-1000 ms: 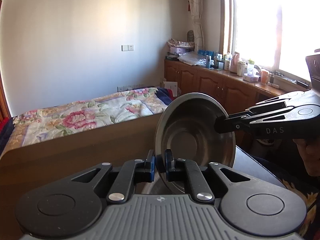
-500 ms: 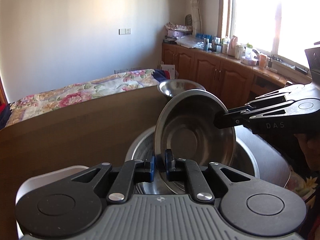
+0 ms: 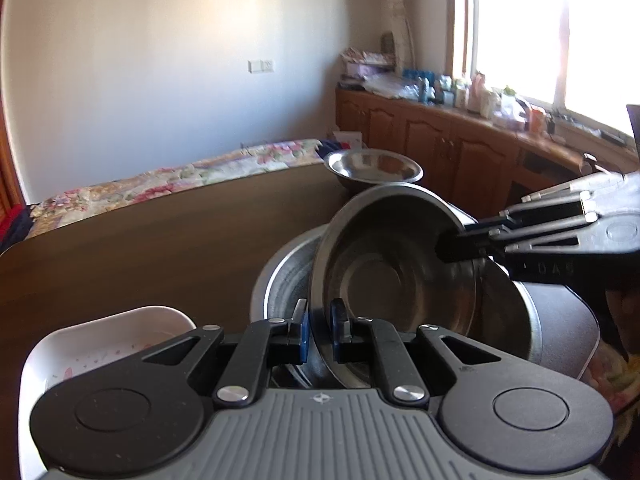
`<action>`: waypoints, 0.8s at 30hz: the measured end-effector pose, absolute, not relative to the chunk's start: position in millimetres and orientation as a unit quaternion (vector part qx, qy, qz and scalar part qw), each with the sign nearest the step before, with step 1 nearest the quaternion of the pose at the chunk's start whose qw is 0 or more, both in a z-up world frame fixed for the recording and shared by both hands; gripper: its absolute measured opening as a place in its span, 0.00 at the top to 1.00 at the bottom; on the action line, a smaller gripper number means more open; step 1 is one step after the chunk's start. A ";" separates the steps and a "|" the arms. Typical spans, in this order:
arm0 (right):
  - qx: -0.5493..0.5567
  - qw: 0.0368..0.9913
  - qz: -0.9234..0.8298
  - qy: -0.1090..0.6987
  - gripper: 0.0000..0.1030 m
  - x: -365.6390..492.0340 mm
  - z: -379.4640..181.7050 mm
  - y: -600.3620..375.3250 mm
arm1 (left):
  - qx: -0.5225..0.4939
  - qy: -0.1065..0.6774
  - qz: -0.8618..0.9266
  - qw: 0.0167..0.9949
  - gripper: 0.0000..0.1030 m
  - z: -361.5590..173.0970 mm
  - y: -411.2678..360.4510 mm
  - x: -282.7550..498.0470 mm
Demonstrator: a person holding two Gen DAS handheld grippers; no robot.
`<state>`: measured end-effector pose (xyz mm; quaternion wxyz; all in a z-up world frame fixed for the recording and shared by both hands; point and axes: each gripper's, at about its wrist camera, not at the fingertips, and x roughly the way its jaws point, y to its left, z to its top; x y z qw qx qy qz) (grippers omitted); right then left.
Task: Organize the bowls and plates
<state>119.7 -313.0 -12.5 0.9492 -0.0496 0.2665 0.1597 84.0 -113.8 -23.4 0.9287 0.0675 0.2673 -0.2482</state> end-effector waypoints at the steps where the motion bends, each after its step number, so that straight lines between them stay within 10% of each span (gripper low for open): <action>1: -0.044 0.951 0.158 0.262 0.89 119.4 -13.8 -314.1 | 0.060 0.265 -0.246 0.931 0.89 -24.5 -111.8 83.0; 24: -0.087 0.947 0.143 0.275 0.87 113.0 -19.7 -293.7 | 0.021 0.224 -0.209 0.952 0.88 -29.3 -100.4 59.5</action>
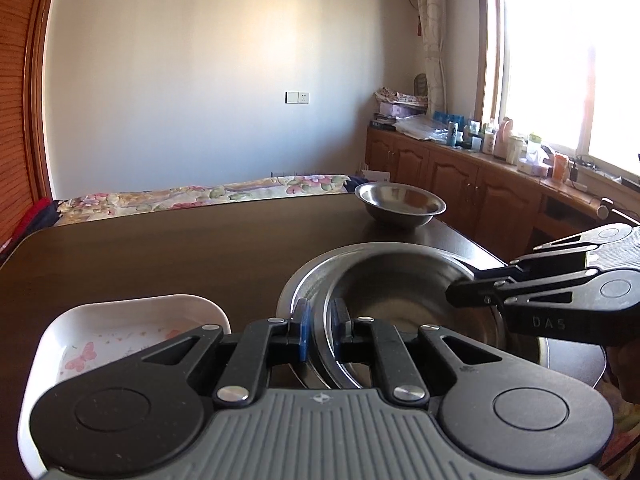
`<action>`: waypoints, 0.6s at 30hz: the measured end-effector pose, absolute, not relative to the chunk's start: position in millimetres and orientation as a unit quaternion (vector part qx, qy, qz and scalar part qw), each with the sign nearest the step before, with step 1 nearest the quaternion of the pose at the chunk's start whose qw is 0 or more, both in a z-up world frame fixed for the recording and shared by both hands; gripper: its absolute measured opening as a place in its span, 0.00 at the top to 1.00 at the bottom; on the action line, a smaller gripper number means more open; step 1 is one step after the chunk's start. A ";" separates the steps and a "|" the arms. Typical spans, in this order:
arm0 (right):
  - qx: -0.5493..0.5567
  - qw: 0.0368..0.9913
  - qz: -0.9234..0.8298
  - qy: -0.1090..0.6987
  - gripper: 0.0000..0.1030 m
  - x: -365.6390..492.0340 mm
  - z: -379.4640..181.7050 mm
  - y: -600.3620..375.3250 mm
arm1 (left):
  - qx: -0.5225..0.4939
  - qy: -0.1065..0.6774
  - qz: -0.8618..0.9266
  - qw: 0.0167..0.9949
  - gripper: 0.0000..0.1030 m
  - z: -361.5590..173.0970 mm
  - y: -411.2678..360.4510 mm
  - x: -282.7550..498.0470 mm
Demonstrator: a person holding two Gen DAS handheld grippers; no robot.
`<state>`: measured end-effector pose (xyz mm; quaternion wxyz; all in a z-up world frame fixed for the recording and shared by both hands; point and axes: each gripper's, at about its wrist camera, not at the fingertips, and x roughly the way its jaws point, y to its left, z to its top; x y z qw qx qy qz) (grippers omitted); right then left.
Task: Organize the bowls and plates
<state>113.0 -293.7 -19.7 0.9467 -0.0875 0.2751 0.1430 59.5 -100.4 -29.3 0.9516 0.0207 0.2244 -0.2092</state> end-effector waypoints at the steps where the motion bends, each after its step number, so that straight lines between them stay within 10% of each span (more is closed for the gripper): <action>1: -0.094 0.946 0.142 0.277 0.87 113.4 -19.1 -292.0 | 0.019 0.225 -0.210 0.951 0.88 -29.5 -100.5 59.0; 18: -0.106 0.950 0.127 0.266 0.86 110.5 -23.0 -282.5 | 0.016 0.220 -0.211 0.952 0.88 -31.4 -96.3 54.3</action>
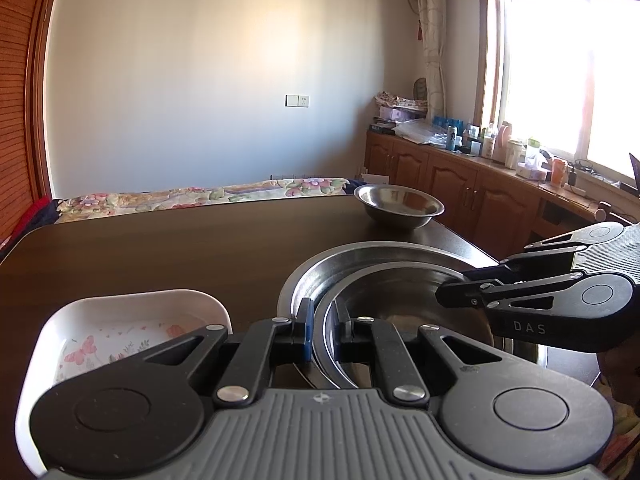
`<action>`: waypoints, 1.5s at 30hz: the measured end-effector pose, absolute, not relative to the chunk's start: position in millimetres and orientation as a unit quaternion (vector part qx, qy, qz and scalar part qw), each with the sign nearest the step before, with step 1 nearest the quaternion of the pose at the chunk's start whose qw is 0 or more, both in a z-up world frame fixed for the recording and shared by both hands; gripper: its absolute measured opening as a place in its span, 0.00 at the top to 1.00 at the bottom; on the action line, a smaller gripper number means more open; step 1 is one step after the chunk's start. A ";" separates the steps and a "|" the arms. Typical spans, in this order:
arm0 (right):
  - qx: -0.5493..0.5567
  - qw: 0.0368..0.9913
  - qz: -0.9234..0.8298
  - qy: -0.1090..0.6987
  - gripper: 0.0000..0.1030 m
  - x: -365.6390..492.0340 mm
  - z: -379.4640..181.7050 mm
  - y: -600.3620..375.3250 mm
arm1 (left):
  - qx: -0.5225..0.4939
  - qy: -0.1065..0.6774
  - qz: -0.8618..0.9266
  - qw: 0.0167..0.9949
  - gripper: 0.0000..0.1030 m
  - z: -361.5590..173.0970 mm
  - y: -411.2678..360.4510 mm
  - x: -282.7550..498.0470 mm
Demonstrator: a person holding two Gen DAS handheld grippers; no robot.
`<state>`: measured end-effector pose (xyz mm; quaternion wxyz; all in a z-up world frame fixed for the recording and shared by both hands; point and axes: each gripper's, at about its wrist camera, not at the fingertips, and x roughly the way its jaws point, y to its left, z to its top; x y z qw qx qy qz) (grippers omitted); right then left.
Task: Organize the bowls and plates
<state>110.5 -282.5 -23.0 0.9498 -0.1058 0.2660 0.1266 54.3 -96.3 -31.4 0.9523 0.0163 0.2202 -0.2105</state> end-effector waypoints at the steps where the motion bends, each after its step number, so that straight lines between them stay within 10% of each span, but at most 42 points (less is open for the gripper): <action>1: -0.103 0.951 0.127 0.264 0.86 109.8 -23.1 -283.5 | 0.016 0.221 -0.211 0.952 0.88 -31.3 -96.4 54.2; 26: -0.051 0.979 0.098 0.171 0.85 89.1 -3.2 -299.7 | 0.015 0.216 -0.208 0.954 0.88 -27.5 -96.6 50.2; 45: -0.027 0.989 0.052 0.132 0.46 83.7 10.6 -330.6 | 0.029 0.199 -0.203 0.958 0.79 -0.3 -96.7 51.2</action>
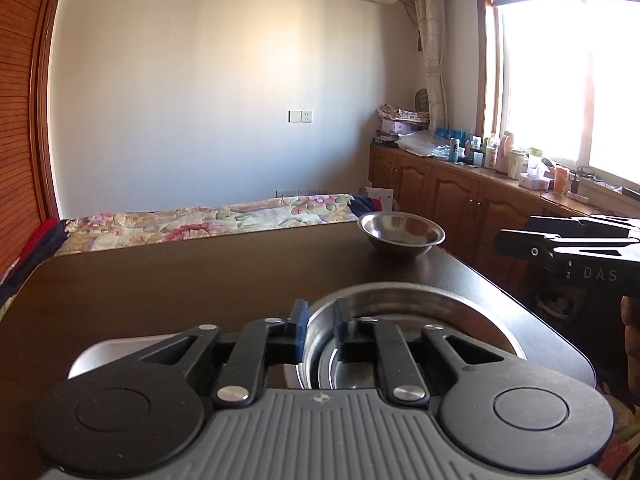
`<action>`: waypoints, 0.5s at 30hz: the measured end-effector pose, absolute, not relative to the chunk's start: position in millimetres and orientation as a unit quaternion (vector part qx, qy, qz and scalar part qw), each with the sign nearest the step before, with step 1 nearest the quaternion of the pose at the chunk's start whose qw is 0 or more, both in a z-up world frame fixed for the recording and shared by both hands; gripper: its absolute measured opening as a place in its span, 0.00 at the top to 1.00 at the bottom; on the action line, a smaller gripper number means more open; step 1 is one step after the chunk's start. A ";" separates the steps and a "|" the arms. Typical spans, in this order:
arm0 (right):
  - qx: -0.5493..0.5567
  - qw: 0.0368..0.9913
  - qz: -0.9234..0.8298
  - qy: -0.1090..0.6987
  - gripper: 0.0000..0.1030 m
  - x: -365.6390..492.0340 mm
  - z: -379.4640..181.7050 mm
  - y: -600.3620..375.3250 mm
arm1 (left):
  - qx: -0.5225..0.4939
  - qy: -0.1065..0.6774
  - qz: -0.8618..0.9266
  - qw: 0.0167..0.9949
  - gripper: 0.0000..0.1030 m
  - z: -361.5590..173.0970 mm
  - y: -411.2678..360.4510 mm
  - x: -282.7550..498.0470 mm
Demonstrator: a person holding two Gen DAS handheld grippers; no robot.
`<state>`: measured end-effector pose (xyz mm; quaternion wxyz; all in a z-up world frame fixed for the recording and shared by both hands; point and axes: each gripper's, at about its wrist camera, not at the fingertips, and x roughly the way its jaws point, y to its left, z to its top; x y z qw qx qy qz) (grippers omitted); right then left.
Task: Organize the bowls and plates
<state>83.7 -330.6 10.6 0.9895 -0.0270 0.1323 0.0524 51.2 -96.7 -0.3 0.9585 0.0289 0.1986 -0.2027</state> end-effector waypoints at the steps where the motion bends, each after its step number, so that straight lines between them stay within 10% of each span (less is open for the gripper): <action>1: -0.026 0.990 0.050 0.132 0.46 86.1 10.2 -333.1 | 0.032 0.198 -0.204 0.958 0.74 1.4 -97.7 53.9; 11: -0.020 0.991 0.021 0.134 0.46 104.7 6.0 -357.7 | 0.045 0.188 -0.208 0.959 0.39 13.1 -106.0 84.3; 15: -0.020 0.991 0.014 0.132 0.31 113.0 6.2 -365.3 | 0.048 0.180 -0.213 0.959 0.23 17.1 -111.0 94.1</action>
